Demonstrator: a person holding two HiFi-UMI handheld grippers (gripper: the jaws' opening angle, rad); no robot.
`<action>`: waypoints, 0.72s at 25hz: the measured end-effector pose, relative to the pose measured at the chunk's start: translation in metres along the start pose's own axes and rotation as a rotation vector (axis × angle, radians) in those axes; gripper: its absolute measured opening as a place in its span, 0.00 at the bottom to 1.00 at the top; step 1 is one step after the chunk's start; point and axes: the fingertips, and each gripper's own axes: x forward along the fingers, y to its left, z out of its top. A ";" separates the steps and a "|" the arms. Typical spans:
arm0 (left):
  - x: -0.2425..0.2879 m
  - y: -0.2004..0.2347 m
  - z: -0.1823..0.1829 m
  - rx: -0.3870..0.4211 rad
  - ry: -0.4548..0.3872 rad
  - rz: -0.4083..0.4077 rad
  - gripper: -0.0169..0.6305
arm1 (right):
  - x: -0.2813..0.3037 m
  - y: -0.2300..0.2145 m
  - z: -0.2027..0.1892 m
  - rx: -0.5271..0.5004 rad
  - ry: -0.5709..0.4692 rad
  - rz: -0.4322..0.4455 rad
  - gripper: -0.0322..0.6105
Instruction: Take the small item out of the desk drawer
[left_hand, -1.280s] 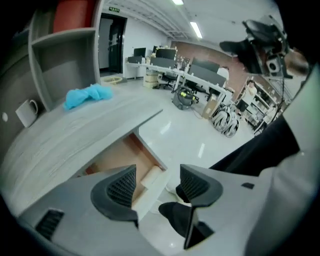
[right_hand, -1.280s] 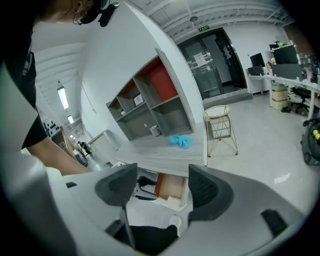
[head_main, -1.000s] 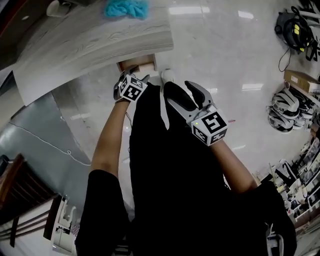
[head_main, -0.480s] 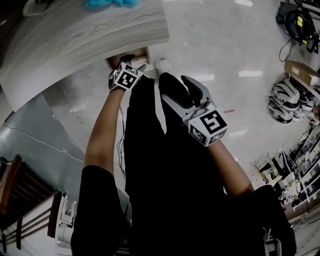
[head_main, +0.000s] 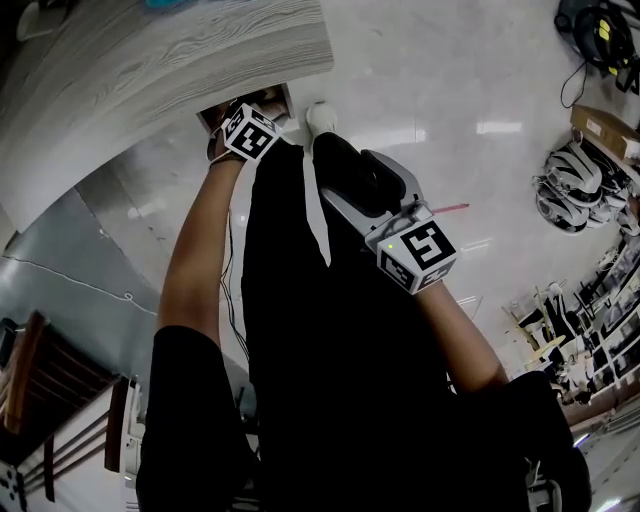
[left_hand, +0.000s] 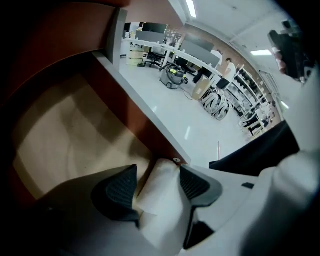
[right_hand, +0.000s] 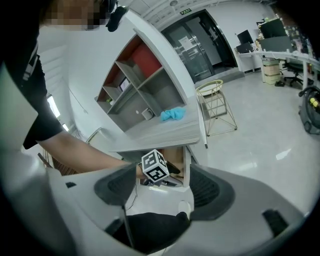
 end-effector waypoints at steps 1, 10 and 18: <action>0.002 0.001 0.001 -0.017 -0.001 -0.005 0.42 | 0.000 -0.002 -0.001 0.004 -0.002 -0.004 0.54; 0.007 0.005 -0.001 0.063 0.016 0.018 0.40 | 0.003 -0.006 -0.003 0.044 -0.020 -0.040 0.51; 0.007 0.001 -0.004 0.120 0.038 -0.027 0.37 | 0.000 -0.004 -0.010 0.067 -0.025 -0.058 0.51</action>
